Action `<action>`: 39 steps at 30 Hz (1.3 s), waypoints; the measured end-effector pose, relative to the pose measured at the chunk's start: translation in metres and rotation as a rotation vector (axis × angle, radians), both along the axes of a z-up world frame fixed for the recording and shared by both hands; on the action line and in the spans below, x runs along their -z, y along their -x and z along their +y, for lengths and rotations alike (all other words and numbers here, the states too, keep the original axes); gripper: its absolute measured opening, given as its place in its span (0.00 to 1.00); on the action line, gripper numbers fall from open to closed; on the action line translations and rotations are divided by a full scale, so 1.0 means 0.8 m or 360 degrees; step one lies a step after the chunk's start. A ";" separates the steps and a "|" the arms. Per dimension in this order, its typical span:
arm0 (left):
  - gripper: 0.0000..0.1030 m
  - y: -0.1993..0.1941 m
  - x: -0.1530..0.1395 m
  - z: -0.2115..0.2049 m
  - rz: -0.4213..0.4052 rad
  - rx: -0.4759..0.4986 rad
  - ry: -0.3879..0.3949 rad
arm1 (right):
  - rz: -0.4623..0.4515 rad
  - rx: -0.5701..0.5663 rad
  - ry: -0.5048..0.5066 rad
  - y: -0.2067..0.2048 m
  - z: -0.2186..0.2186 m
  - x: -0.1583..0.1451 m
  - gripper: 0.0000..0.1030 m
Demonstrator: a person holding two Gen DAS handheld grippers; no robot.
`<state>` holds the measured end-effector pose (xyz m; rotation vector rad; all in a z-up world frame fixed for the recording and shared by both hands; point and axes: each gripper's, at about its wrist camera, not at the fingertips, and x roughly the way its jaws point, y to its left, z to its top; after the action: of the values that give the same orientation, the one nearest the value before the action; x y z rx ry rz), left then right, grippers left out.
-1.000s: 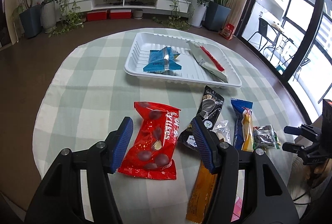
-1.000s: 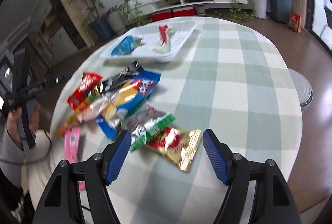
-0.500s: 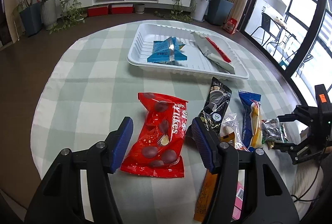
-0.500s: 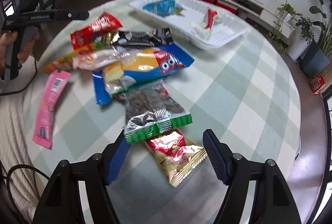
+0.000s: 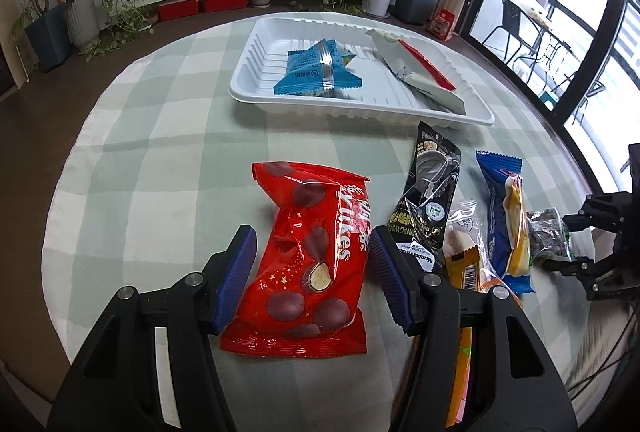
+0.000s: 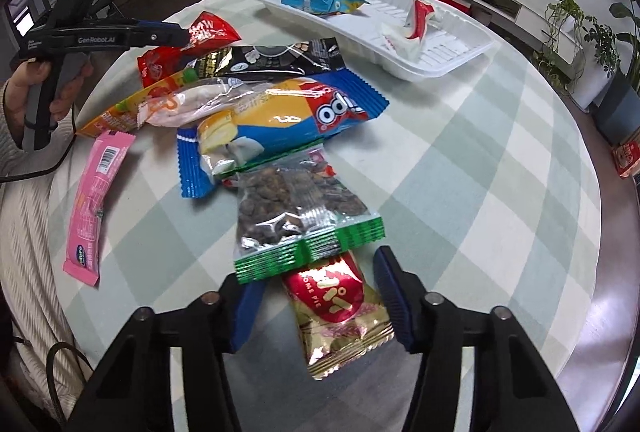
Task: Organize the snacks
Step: 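Move the left tool to the red candy bag while the right tool approaches the gold pie packet, then close the left tool on the red candy bag while the right tool grasps the gold pie packet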
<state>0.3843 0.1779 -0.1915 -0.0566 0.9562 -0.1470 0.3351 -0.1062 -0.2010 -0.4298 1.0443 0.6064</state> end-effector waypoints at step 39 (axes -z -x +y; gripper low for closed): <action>0.34 0.034 -0.003 0.040 0.0027 -0.0031 0.0269 | 0.0653 0.0612 -0.0998 0.028 -0.113 0.004 0.34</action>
<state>0.3569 0.2097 -0.1891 -0.2228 0.9584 -0.2095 0.3131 -0.1968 -0.2044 0.4551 1.2148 0.6490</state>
